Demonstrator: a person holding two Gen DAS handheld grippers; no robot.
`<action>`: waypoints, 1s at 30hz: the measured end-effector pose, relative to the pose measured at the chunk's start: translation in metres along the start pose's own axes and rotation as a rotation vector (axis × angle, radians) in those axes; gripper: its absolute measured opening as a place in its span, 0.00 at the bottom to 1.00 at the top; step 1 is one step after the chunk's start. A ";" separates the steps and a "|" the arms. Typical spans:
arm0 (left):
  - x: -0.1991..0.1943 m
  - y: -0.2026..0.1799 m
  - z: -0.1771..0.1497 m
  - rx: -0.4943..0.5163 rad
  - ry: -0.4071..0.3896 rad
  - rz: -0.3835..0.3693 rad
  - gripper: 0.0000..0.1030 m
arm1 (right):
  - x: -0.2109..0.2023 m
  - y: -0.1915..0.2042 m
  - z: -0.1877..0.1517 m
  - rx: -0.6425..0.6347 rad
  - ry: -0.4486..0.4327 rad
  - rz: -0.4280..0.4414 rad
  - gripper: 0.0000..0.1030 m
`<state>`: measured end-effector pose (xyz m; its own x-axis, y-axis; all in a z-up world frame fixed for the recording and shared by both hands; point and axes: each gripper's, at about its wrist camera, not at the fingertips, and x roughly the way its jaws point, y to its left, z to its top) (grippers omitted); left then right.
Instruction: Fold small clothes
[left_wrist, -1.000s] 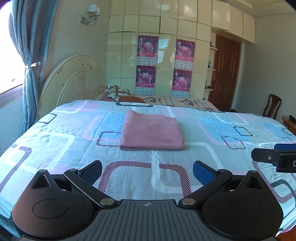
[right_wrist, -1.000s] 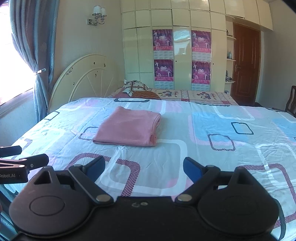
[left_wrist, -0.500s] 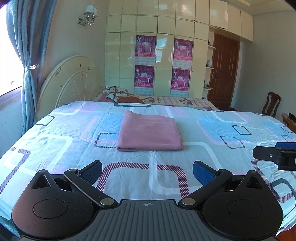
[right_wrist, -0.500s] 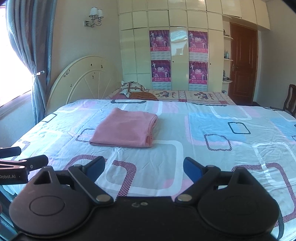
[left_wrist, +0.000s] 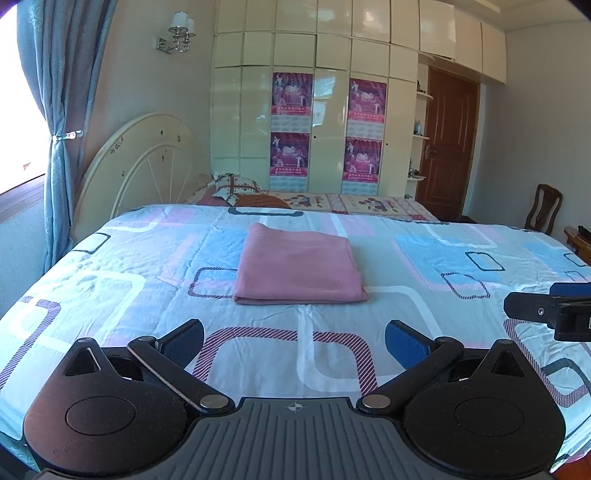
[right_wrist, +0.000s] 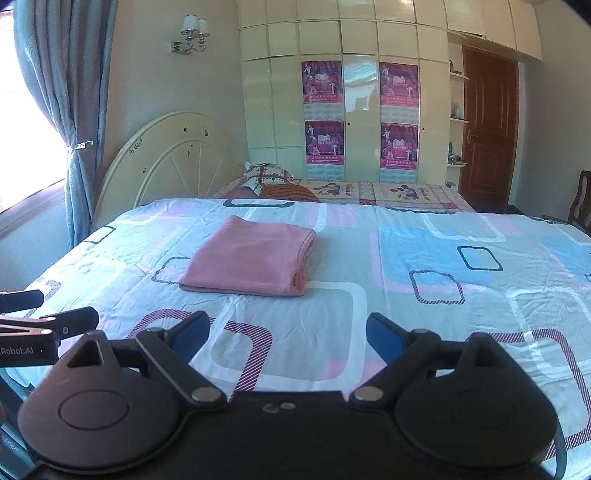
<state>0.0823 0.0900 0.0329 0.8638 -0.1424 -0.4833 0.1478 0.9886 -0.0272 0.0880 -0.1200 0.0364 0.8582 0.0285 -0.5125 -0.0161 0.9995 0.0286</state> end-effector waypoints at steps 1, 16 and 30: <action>0.000 0.000 0.001 0.000 -0.001 0.000 1.00 | 0.000 0.000 0.000 0.000 0.000 -0.001 0.89; 0.001 -0.002 0.003 0.003 -0.003 -0.003 1.00 | 0.002 -0.002 0.000 -0.003 0.004 0.001 0.89; 0.002 -0.001 0.000 0.015 -0.029 0.003 1.00 | 0.006 -0.001 0.000 -0.007 0.009 0.008 0.89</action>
<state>0.0834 0.0889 0.0318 0.8775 -0.1415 -0.4582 0.1525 0.9882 -0.0130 0.0926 -0.1211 0.0332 0.8535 0.0366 -0.5199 -0.0268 0.9993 0.0263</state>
